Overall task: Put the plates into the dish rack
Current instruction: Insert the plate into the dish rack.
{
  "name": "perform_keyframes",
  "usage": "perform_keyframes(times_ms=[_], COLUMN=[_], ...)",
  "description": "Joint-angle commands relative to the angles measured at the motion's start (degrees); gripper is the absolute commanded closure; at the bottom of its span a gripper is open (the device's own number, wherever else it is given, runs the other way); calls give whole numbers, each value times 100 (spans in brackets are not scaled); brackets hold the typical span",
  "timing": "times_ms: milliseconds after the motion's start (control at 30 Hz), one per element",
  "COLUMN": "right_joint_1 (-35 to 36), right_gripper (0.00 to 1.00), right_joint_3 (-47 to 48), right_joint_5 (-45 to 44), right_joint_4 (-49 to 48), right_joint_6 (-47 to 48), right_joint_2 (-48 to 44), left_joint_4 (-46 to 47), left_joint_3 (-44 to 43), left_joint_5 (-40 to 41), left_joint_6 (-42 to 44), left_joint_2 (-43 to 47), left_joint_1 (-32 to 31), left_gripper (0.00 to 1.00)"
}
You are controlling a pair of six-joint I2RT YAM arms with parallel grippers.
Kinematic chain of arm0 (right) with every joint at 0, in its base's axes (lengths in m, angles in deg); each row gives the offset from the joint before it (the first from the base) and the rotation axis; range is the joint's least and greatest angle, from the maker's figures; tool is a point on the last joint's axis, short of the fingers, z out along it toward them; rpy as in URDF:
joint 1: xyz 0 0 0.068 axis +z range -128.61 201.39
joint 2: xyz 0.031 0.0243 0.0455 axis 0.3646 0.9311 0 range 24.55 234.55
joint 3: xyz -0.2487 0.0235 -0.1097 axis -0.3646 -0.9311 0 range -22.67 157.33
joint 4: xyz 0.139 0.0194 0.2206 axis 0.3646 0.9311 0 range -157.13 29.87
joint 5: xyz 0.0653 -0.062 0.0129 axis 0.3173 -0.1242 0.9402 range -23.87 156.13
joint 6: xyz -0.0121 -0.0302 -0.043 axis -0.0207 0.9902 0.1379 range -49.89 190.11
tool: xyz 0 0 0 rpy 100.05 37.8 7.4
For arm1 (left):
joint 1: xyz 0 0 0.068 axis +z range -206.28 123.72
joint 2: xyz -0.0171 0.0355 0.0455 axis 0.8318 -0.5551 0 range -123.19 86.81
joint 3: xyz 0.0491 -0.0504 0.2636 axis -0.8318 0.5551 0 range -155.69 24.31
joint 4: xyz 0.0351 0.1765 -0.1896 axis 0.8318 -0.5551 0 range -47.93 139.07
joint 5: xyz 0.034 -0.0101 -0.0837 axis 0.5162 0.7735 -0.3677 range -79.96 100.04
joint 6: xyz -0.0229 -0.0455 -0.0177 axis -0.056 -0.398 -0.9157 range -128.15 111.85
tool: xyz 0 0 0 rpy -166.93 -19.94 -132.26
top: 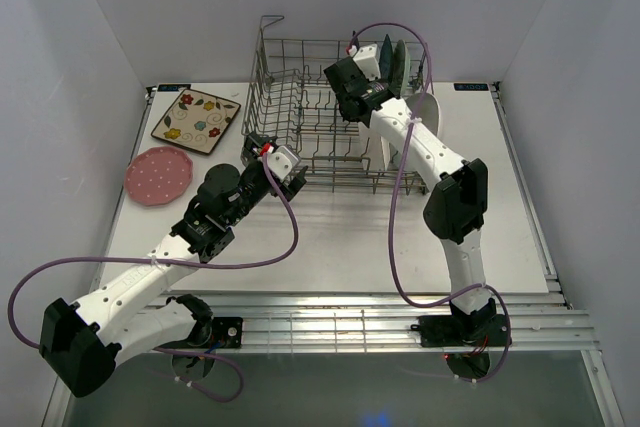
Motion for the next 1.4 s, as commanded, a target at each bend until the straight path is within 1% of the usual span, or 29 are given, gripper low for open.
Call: perform_keyframes(times_ms=[0,267,367,400,467,733,1000,1200,1367], right_joint_1=[-123,-114,-105,-79,-53,-26,-17,-26,-70], right_gripper=[92,92,92,92,92,92,92,92,92], right_joint_3=[223,-5,-23,-23,-6,627,592,811,839], right_joint_5=[-385,-473,-464,-482,-508,-570,-596,-587,-438], right_joint_4=[-203,-186,60,226,376,1237,1361,1361,1195], right_joint_6=[-303,-391,-628,-776,-918,-1481,-1832,-1850,-1657], right_joint_2=[18,-325,-492,-553,-589,-220,-27,342,483], left_joint_4=[3,-6,-15,-15,-24,-103,-208,-305,-340], left_joint_3=[56,56,47,47,38,29,-15,-68,-68], left_joint_5=[-73,-73,-73,-247,-267,-346,-398,-433,-451], left_joint_6=[-68,-68,-77,-77,-86,-130,-165,-200,-200], left_joint_2=[151,134,125,116,108,187,178,213,222], left_joint_1=[29,29,29,29,29,29,29,29,29], left_gripper=[2,2,2,2,2,2,2,2,2])
